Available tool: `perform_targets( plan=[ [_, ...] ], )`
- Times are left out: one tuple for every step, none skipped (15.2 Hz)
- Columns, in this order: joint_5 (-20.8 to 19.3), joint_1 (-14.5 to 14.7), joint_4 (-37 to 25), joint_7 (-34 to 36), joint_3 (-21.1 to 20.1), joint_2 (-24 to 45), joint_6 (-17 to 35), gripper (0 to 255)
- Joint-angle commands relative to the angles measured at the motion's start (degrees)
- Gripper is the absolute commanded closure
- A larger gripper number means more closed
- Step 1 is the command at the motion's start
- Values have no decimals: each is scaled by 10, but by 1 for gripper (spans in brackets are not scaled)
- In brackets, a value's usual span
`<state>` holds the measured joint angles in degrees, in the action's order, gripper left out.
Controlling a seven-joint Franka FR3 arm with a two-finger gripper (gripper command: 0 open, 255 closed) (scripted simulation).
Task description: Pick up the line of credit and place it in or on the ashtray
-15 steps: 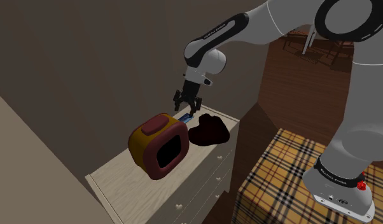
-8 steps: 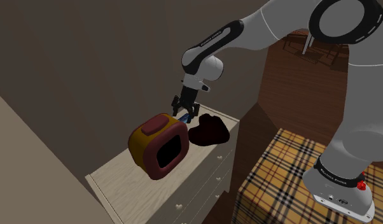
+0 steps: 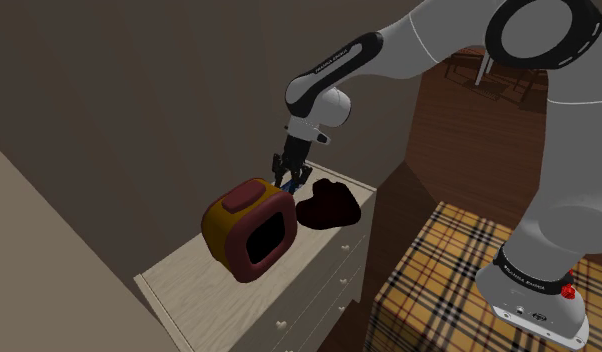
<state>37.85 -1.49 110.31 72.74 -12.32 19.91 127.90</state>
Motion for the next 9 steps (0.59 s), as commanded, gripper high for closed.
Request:
perform_targets(
  plan=[
    [0, 0, 0, 0, 0, 0, 0, 255],
    [0, 0, 0, 0, 0, 0, 0, 255],
    [0, 0, 0, 0, 0, 0, 0, 255],
    [0, 0, 0, 0, 0, 0, 0, 255],
    [0, 0, 0, 0, 0, 0, 0, 255],
    [0, 0, 0, 0, 0, 0, 0, 255],
    [0, 0, 0, 0, 0, 0, 0, 255],
    [-2, 0, -1, 4, 0, -4, -5, 255],
    [-3, 0, -3, 7, 1, -9, -10, 255]
  ],
)
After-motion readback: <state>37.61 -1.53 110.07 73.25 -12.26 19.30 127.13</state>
